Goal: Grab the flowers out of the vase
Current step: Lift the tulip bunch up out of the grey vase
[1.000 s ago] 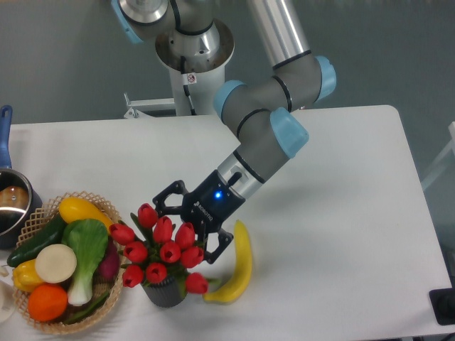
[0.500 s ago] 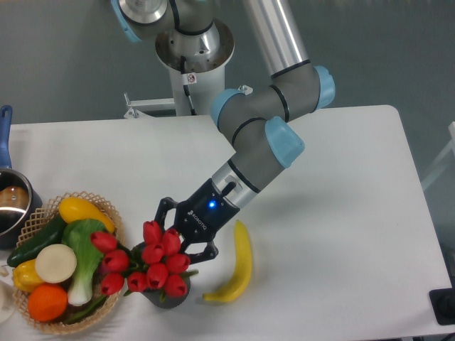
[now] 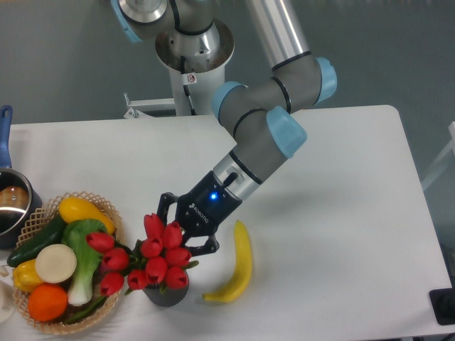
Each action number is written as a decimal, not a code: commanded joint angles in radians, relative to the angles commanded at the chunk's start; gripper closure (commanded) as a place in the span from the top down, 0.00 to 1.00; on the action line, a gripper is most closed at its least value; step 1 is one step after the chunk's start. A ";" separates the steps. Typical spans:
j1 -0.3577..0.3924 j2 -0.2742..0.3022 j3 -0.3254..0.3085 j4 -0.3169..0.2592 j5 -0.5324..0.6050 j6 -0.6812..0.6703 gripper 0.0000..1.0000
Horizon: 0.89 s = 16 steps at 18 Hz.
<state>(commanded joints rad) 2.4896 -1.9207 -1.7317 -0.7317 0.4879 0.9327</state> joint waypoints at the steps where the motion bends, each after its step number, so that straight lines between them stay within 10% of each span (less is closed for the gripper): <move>1: 0.009 0.026 -0.012 0.000 -0.014 0.000 0.00; 16: 0.060 0.109 0.073 0.000 -0.100 -0.118 0.00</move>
<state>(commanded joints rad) 2.5494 -1.8116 -1.6583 -0.7317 0.3881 0.8147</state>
